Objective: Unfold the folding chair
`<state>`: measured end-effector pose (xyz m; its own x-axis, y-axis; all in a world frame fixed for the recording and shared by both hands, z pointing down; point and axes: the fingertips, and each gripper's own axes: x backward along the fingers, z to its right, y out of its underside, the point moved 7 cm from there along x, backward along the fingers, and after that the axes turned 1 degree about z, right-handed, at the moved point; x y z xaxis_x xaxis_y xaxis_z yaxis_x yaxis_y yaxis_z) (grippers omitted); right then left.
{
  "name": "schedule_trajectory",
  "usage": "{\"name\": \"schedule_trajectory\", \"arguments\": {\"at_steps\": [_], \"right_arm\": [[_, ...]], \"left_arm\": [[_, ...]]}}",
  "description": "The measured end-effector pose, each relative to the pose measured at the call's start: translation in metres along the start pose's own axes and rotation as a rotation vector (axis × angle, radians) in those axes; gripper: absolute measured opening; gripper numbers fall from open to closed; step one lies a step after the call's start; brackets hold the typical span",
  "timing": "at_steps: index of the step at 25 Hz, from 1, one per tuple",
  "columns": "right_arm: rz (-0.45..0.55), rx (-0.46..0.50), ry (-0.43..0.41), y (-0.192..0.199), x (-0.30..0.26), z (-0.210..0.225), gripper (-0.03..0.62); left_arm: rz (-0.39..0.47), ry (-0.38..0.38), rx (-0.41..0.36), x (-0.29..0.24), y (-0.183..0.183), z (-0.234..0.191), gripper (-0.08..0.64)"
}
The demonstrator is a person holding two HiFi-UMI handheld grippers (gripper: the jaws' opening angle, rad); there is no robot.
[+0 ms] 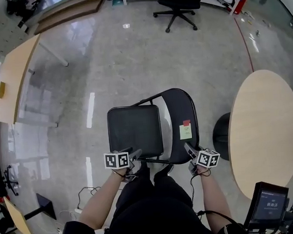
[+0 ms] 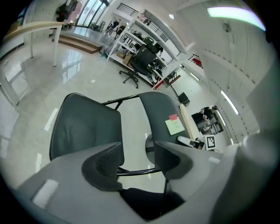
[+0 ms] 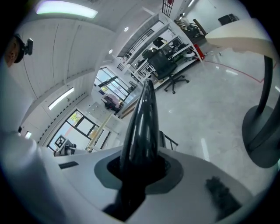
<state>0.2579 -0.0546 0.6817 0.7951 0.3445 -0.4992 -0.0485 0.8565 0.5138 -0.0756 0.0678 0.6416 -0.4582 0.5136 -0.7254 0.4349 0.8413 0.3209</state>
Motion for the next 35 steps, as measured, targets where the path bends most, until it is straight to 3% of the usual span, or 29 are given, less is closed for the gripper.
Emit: {"name": "schedule_trajectory", "arguments": {"at_steps": [5,14,24,35], "right_arm": [[-0.046,0.002,0.052,0.008,-0.016,-0.029,0.069],[-0.180,0.089,0.098,0.031,-0.069,-0.108,0.080],[-0.315,0.148,0.136,0.041,-0.095,-0.127,0.089],[-0.386,0.200,0.087,0.034,-0.091,-0.138,0.097]], "left_arm": [[0.055,0.032,0.033,0.009,-0.010,0.016,0.233],[0.080,0.048,0.106,0.022,0.010,0.025,0.230],[0.139,-0.003,0.168,0.039,0.020,0.011,0.215],[0.121,0.050,0.098,0.039,0.021,0.035,0.215]]}}
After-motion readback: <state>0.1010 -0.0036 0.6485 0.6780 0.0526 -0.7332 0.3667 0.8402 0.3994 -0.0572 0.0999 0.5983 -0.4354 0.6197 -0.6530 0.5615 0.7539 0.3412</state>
